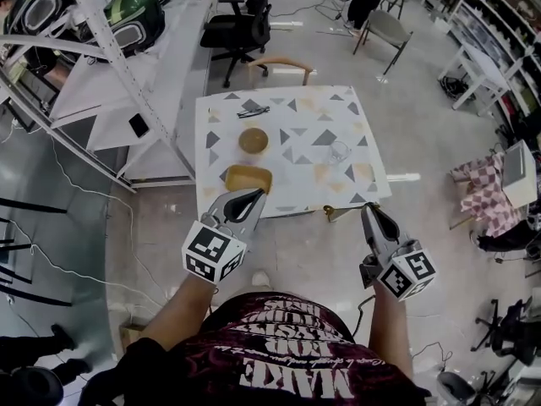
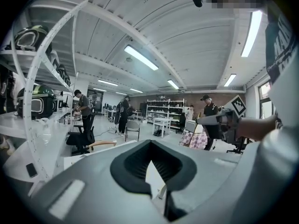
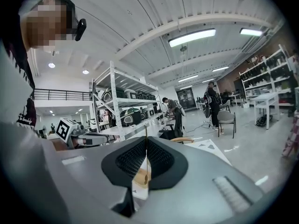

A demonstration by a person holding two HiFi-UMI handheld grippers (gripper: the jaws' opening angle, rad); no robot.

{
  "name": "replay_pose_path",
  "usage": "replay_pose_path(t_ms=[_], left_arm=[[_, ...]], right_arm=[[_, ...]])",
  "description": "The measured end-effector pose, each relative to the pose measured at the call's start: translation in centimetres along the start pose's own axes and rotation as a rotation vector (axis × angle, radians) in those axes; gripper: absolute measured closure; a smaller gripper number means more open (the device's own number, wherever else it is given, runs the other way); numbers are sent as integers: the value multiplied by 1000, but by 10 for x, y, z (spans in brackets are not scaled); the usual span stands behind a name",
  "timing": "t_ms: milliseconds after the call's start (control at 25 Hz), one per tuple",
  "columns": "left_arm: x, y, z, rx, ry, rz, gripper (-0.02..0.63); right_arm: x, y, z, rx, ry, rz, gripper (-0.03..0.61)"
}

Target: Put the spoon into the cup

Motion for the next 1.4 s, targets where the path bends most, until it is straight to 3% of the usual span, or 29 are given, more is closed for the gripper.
replay_pose_path(t_ms=[440, 640, 1000, 1400], left_arm=[[-38, -9, -10, 42, -49, -32, 614], [-47, -27, -15, 88, -124, -39, 614], [-49, -54, -17, 99, -52, 53, 614], [-45, -33, -15, 71, -23, 55, 614]], right_arm=[[-29, 21, 10, -60, -33, -35, 545], [-40, 23, 8, -93, -52, -28, 545], [-48, 38, 22, -80, -96, 12, 545], [-24, 43, 17, -62, -60, 20, 545]])
Point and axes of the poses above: the fingertips, and each gripper's own axes: y forward along the fingers, x to its right, z out of its top, the point moved 10 cm from there along -y, backward along the fingers, and after that the axes turned 2 degrees about -z, right-handed, at the moved point
